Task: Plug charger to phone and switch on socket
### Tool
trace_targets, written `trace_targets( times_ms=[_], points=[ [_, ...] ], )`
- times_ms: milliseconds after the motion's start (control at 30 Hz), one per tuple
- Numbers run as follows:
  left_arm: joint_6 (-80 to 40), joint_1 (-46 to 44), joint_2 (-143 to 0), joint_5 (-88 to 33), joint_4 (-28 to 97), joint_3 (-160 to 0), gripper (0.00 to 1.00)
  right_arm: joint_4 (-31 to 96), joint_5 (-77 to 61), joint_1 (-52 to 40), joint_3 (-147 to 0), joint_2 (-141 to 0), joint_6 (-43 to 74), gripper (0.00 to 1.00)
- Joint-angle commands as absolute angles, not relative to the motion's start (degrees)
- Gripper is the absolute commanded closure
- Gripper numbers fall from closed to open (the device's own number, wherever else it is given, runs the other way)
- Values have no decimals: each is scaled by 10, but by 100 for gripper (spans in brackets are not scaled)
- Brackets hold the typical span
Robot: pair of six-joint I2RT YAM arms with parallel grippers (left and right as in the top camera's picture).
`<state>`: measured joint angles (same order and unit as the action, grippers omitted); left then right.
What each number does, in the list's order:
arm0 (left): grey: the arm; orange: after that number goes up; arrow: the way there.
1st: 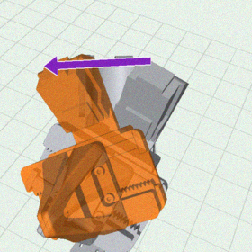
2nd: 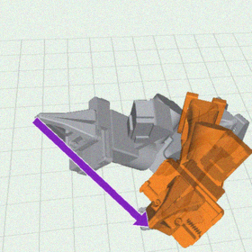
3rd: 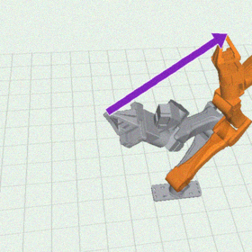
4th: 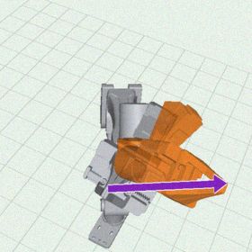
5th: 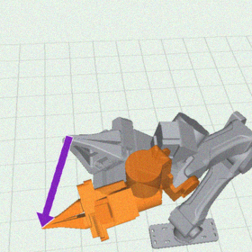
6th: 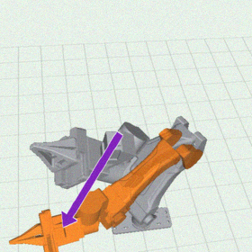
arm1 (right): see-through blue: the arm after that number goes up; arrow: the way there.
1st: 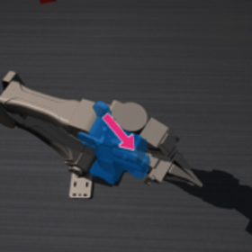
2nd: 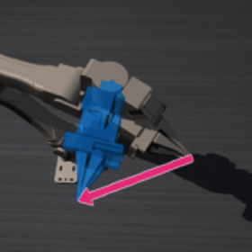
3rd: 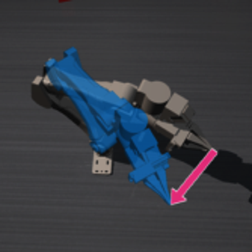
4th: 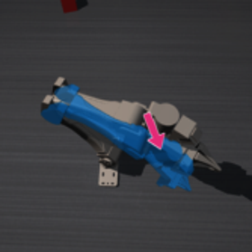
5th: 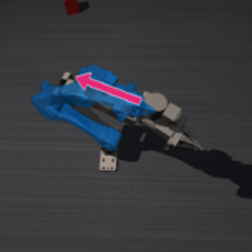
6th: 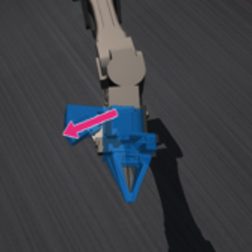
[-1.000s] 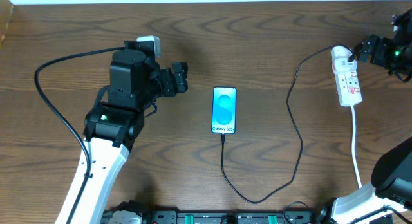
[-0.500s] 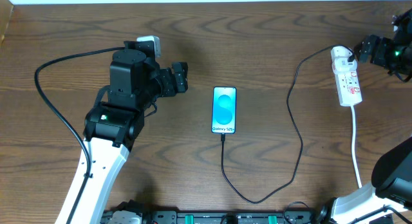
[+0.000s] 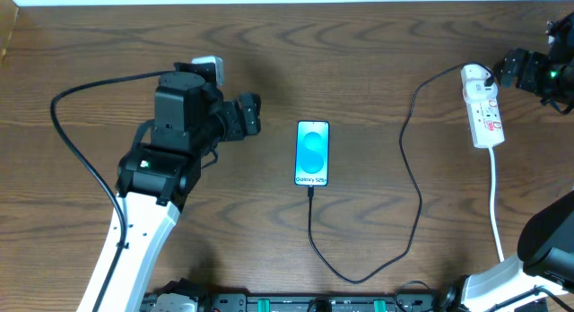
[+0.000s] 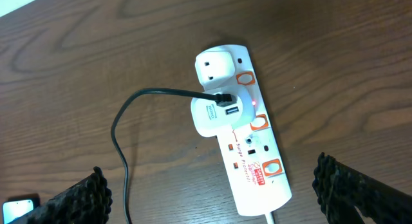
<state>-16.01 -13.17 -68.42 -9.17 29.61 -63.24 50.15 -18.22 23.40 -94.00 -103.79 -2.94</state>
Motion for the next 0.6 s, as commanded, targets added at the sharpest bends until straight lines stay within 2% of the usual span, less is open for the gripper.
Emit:
trace_targets(
  times_ms=[0,300,567],
  points=[
    [-150,-129,-663,-49,304,-633,6,502,-185,233,-940,-1039,-22,1],
    [-150,-129,-580,23,304,-581,6,502,-185,233,-940,-1039,-22,1],
    [-150,-89,-469,26,273,-507,6,502,-185,233,-940,-1039,-22,1]
  ],
)
